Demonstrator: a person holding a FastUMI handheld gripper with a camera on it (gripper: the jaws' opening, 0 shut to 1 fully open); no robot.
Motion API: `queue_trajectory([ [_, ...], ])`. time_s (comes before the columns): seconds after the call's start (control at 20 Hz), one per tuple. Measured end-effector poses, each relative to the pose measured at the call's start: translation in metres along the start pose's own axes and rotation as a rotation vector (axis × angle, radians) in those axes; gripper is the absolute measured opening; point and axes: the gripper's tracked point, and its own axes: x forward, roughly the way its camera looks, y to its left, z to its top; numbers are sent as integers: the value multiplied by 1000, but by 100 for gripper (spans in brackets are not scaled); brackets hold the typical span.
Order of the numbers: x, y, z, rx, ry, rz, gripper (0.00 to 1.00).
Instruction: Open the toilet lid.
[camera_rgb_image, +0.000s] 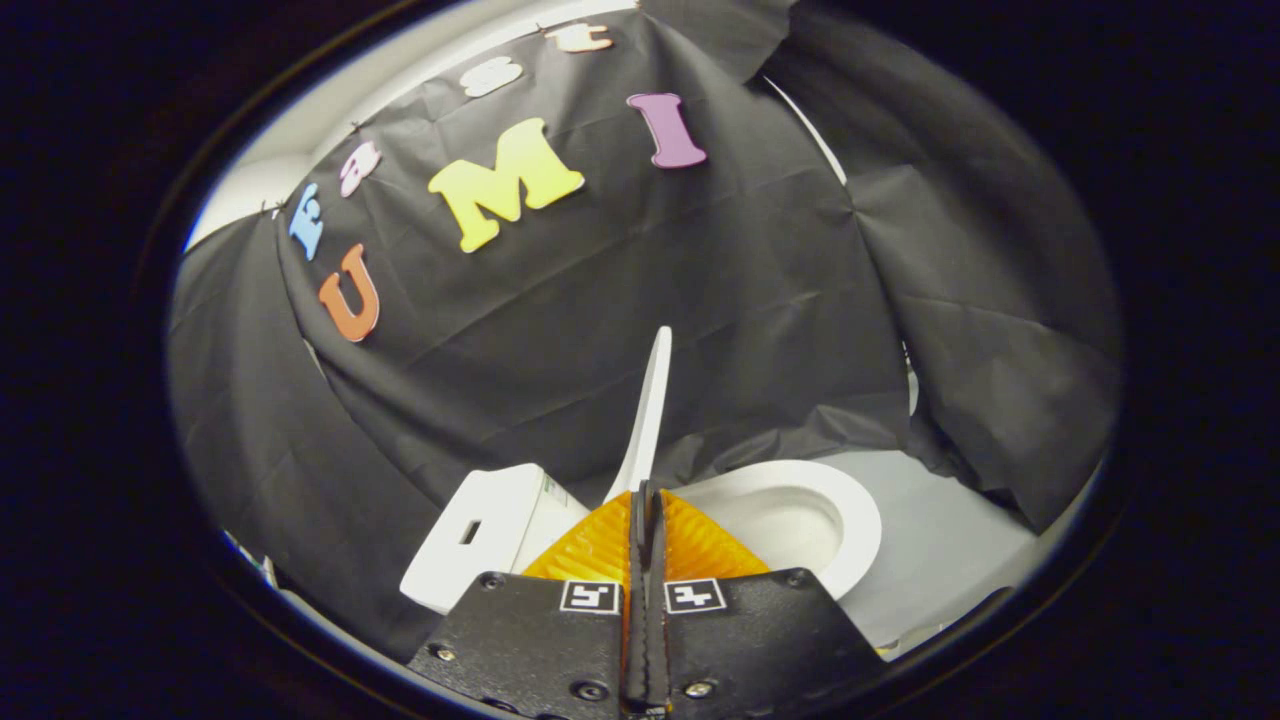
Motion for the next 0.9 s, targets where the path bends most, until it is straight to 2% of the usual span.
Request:
queue_trajectory([
  [0.9,5,109,3,-244,-57,-9,4],
])
